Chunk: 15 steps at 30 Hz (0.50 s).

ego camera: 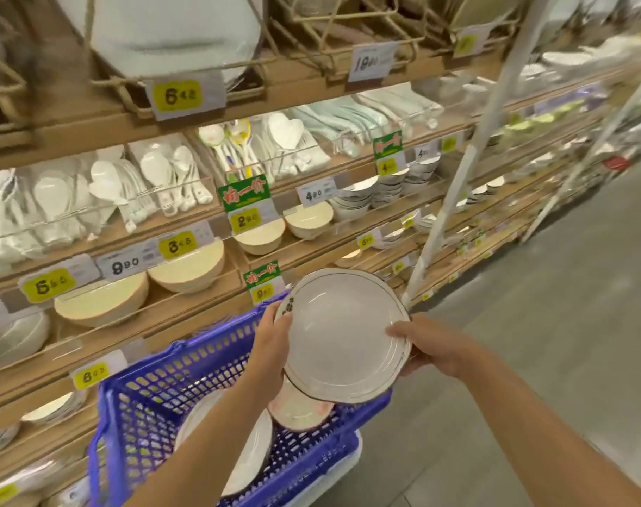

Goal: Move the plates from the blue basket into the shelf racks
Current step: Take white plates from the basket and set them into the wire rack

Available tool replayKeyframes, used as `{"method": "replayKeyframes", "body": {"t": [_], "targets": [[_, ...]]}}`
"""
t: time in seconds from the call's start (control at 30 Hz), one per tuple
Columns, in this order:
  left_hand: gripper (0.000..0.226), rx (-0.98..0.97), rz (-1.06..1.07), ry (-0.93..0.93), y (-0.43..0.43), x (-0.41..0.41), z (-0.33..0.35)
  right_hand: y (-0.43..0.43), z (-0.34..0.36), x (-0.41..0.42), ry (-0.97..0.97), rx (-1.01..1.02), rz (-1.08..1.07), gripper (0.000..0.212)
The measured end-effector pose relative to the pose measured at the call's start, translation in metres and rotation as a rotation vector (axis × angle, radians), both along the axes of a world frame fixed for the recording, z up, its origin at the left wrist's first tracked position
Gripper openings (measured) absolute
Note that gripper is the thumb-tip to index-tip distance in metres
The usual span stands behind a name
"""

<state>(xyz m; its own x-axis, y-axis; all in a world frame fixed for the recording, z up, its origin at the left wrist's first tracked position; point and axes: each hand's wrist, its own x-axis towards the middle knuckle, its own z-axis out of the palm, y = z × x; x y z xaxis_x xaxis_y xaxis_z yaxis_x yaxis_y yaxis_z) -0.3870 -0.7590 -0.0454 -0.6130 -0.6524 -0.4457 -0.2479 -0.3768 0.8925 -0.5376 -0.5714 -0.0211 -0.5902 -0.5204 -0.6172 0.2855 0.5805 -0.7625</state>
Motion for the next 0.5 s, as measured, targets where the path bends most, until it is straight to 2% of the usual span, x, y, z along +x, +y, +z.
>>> {"method": "replayKeyframes", "body": {"t": [0.1,0.37,0.5], "targets": [[0.019,-0.054,-0.091,-0.017,0.048,-0.051,0.008,0.06,0.014,-0.037,0.024,-0.027,-0.045,0.014],[0.049,-0.121,-0.262,-0.069,0.155,-0.171,0.016,0.19,0.03,-0.123,0.082,-0.036,-0.19,0.011],[0.032,-0.085,-0.287,-0.049,0.21,-0.231,0.03,0.25,0.036,-0.165,0.111,-0.031,-0.307,0.016]]}}
